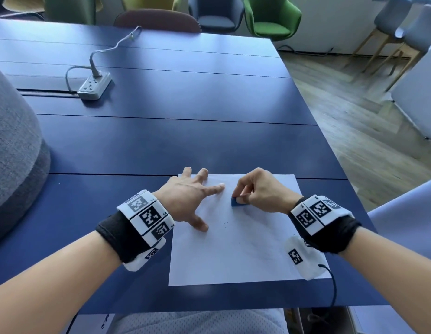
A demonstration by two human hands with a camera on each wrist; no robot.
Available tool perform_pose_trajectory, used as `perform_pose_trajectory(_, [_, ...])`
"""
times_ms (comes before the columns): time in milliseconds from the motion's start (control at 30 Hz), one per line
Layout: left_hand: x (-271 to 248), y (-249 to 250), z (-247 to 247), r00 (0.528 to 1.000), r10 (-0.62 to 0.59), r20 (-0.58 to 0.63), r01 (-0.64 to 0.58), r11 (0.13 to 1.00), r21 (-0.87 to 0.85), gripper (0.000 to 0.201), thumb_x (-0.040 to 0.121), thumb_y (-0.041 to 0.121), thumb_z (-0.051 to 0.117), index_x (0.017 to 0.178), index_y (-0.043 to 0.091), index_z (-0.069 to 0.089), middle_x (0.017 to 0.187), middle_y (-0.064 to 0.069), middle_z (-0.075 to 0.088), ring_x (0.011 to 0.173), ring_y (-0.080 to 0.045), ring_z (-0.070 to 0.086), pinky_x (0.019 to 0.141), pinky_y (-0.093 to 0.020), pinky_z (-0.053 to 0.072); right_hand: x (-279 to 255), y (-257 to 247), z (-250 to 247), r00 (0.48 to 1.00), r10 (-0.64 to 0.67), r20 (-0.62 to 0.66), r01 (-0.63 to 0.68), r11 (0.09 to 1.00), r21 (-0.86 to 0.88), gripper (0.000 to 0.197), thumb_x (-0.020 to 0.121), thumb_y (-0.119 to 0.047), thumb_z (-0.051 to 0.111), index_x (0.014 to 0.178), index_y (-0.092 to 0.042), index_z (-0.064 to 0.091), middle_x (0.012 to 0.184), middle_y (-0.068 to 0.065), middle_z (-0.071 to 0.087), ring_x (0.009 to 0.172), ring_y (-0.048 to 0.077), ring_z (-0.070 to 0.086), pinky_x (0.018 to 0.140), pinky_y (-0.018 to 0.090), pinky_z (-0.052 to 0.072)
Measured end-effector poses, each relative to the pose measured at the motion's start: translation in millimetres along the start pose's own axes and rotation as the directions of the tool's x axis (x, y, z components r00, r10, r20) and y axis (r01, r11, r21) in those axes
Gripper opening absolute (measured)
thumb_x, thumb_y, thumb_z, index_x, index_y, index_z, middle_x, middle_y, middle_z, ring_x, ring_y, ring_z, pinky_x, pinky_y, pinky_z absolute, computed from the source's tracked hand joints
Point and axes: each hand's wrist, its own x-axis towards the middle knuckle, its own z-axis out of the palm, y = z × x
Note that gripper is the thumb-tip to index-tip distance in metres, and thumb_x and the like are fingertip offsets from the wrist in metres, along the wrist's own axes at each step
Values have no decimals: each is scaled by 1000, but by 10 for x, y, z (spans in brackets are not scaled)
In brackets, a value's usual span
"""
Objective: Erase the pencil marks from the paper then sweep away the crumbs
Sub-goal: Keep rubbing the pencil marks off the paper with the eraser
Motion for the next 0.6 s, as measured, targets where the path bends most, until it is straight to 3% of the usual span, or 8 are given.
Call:
perform_pose_trajectory(67, [-2, 1, -1, 1000, -1, 1, 1, 1000, -1, 103, 71, 68, 71, 151, 51, 8, 139, 3, 24, 114, -24, 31, 72, -30, 31, -7, 12, 18, 997, 8, -70, -6, 1000, 29, 13, 82, -4, 69, 82, -15, 76, 63, -5, 62, 51, 0, 53, 48, 8, 38])
perform_pose_trajectory(200, [5, 8, 4, 1000, -2, 8, 2, 1000, -3, 104, 71, 68, 71, 151, 50, 7, 140, 2, 23, 115, -26, 31, 73, -31, 30, -99, -9, -2, 986, 11, 166, -4, 999, -45, 14, 82, -4, 69, 83, -16, 75, 61, -9, 61, 48, -4, 51, 48, 9, 39])
perform_pose_trajectory(233, [3, 8, 5, 1000, -1, 7, 1, 1000, -3, 104, 71, 68, 71, 151, 51, 7, 140, 2, 23, 115, -25, 31, 73, -31, 31, -79, -18, -21, 986, 3, 165, 7, 998, -60, 15, 81, -4, 69, 83, -17, 76, 61, -9, 61, 49, -3, 51, 49, 10, 40])
perform_pose_trajectory(367, [-1, 1, 4, 1000, 1, 3, -1, 1000, -1, 103, 71, 68, 71, 150, 51, 8, 140, 2, 23, 114, -25, 31, 72, -30, 31, -25, 29, -27, 999, -16, -37, 15, 1000, -27, 15, 81, -4, 68, 81, -17, 76, 67, -2, 64, 54, 2, 54, 51, 9, 39])
perform_pose_trajectory(500, [7, 3, 1, 1000, 4, 9, -4, 1000, 1, 104, 70, 68, 72, 151, 50, 9, 140, 2, 24, 114, -25, 31, 72, -31, 31, -138, 35, -15, 988, -12, 157, 24, 997, -75, 14, 81, -4, 69, 81, -17, 75, 65, -5, 62, 49, -1, 49, 47, 8, 37])
perform_pose_trajectory(600, [10, 0, -3, 1000, 3, 9, -3, 1000, 3, 104, 71, 67, 71, 151, 50, 7, 140, 2, 23, 113, -24, 31, 72, -31, 31, -54, 26, -42, 998, -37, 53, 41, 996, -80, 18, 80, -4, 69, 79, -21, 75, 66, -5, 63, 54, 1, 53, 52, 13, 40])
